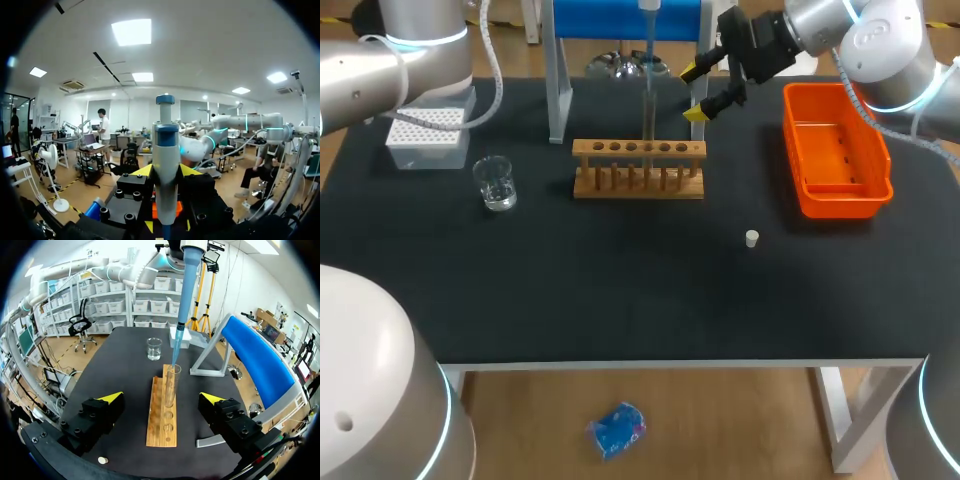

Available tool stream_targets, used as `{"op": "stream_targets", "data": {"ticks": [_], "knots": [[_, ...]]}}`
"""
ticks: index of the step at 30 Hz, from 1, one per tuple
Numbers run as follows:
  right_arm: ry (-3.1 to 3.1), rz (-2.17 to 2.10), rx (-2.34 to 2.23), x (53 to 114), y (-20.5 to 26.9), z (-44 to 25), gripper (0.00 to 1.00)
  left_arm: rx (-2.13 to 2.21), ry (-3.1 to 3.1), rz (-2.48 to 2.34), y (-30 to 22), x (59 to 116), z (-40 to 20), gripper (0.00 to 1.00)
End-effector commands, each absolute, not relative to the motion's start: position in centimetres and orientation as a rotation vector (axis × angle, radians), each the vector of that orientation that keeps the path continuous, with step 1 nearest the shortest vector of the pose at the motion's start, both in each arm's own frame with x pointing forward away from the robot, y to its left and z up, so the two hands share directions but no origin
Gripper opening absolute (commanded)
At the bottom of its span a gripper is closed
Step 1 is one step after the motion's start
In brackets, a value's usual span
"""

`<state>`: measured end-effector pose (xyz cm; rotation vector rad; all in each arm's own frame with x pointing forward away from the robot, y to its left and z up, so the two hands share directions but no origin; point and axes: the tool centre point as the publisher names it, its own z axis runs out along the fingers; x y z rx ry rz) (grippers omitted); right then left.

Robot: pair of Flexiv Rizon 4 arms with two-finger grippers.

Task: Invert the test tube, pick up the pipette, mount the tip to pipette, aspirate from beaker and dispense into the tube, eject the tip, return the pipette, and cap with the stopper.

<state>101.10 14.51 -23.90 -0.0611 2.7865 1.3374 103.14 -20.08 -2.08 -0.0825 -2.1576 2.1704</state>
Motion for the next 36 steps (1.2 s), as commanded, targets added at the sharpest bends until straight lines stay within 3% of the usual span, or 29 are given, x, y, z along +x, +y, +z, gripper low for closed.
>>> {"op": "stream_targets", "data": {"ticks": [1,36], "knots": [[2.788,1.336,-0.063,101.2,14.5,-23.9,1.0,-0.083,-2.16,2.168,-19.8,103.1,-2.0,0.0],[2.788,1.336,-0.063,101.2,14.5,-23.9,1.0,-0.054,-2.089,2.188,-21.1,103.7,-3.1,0.0]]}}
